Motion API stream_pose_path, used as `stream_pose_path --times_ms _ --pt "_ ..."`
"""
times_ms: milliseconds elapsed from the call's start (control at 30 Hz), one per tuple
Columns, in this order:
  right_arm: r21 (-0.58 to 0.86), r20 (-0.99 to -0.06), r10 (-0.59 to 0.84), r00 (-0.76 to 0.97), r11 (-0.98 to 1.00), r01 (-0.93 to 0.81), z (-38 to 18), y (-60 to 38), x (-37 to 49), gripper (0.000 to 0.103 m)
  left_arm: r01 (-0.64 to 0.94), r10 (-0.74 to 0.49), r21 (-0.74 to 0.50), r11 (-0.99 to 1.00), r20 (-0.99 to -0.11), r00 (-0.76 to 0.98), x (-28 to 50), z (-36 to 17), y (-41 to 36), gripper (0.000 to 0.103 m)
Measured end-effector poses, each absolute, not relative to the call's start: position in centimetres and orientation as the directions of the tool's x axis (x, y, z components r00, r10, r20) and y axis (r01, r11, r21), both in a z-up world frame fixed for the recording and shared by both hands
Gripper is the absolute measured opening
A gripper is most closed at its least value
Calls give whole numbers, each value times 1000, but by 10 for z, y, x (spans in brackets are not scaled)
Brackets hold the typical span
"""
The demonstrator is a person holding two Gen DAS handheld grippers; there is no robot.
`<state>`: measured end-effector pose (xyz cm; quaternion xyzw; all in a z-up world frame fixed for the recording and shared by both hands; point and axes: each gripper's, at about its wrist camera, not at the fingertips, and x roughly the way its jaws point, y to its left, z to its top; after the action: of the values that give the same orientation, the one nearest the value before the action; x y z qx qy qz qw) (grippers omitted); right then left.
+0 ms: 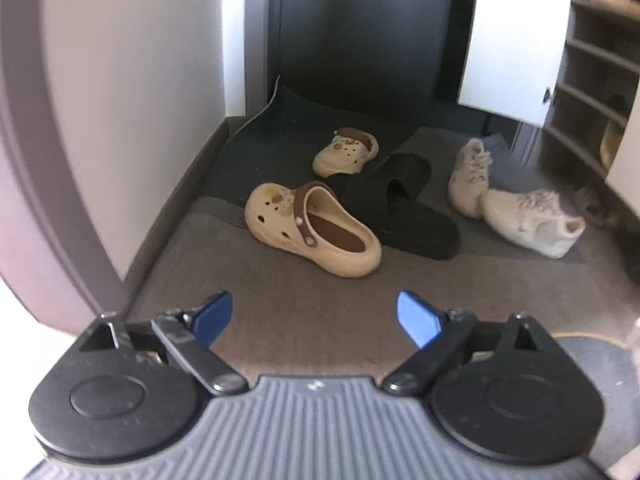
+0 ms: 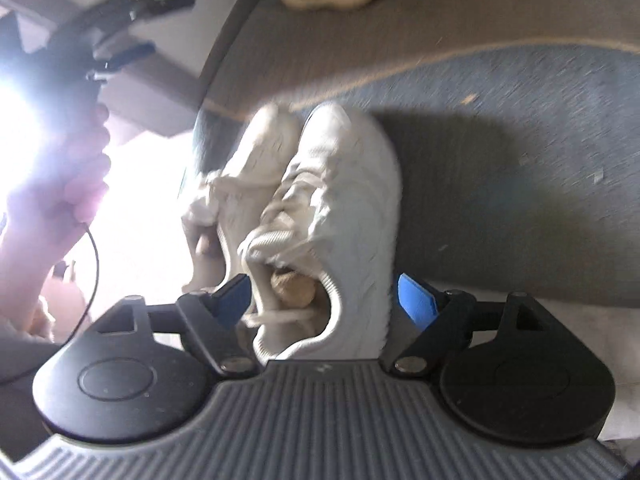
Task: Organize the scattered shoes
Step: 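Set the sneaker beside its pair with the right gripper and release, then close the left gripper on the brown strap of a beige clog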
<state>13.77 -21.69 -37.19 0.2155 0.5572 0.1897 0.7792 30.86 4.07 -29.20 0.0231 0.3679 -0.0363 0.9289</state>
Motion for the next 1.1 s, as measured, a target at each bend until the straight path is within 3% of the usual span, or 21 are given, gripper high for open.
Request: stream_pose_path --times_ms 300,733,867,1067,1100 --pt "538 -779 445 441 836 106 -382 -259 177 83 47 27 92 995 -667 744 422 -315 21 91" --pt "522 -794 424 436 843 131 -427 -272 235 83 -78 199 196 977 -735 648 561 -423 6 83" --pt "532 -793 427 434 833 152 -439 -278 247 83 -92 248 244 965 -748 616 586 -445 2 74" --pt "548 -789 429 439 815 189 -451 -283 260 83 -120 315 308 944 -726 611 600 -455 -7 50" --pt "549 -789 429 440 814 190 -452 -284 261 83 -136 337 324 936 -717 611 599 -454 -7 38"
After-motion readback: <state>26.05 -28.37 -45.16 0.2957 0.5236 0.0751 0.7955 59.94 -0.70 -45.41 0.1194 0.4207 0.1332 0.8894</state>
